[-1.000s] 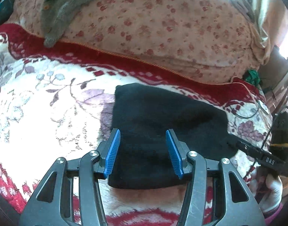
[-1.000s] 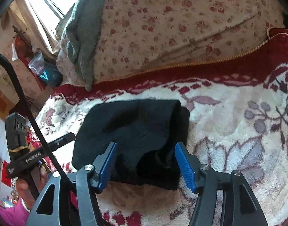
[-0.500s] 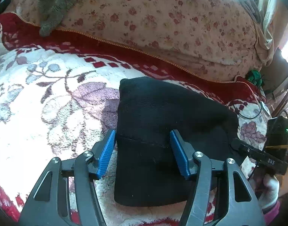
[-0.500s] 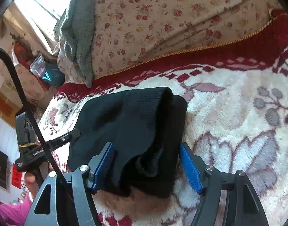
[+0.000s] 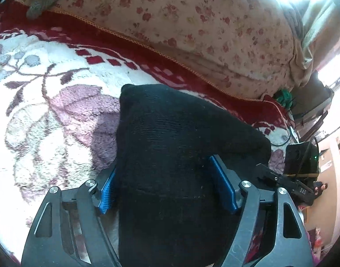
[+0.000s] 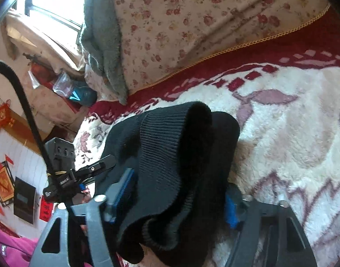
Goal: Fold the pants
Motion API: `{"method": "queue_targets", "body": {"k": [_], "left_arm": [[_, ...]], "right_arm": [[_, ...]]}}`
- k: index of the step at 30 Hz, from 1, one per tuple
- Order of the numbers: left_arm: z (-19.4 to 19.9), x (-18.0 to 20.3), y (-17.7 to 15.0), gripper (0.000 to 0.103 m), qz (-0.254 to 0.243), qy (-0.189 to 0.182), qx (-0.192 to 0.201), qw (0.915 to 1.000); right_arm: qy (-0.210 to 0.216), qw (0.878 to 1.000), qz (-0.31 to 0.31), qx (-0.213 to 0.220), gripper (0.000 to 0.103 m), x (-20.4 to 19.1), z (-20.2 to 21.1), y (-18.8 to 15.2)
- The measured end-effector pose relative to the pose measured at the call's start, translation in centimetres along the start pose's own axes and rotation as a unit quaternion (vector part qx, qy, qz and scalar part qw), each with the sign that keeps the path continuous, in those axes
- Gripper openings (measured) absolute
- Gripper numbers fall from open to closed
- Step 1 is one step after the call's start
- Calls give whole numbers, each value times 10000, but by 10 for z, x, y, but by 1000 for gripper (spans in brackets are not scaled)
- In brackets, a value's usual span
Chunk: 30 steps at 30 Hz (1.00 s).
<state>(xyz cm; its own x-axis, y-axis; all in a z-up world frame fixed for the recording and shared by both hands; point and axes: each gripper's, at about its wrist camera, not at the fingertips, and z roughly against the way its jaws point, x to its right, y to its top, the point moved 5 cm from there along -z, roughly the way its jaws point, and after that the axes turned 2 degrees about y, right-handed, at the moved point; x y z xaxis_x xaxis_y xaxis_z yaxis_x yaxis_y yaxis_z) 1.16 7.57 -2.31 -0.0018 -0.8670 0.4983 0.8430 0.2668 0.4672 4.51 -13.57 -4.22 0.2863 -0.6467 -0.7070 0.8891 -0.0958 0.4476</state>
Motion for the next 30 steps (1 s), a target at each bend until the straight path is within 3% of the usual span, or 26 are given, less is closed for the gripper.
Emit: {"method": "queue_targets", "body": {"k": [3,5,8,18,30], "left_arm": [[1,7,-1,62,-260,106,27,9996],[7,9,0,43,-258,55,45,9996],[17,11,1,31,-237,12,70,9997],[88,-12,10,28,-122,293,443,9985],[176,-109,14,28,270,1252,857,9881]], "right_arm": [[99,9998,-86,123,49,0,3,-1],[153,9995,-158,212,45,-4,8,-1],[149,9993,-122,314,42,-14,14,0],[565,9980,141,251,39,-79,-1,8],[1123,9926,274,-366,39,-164,-115,-7]]}}
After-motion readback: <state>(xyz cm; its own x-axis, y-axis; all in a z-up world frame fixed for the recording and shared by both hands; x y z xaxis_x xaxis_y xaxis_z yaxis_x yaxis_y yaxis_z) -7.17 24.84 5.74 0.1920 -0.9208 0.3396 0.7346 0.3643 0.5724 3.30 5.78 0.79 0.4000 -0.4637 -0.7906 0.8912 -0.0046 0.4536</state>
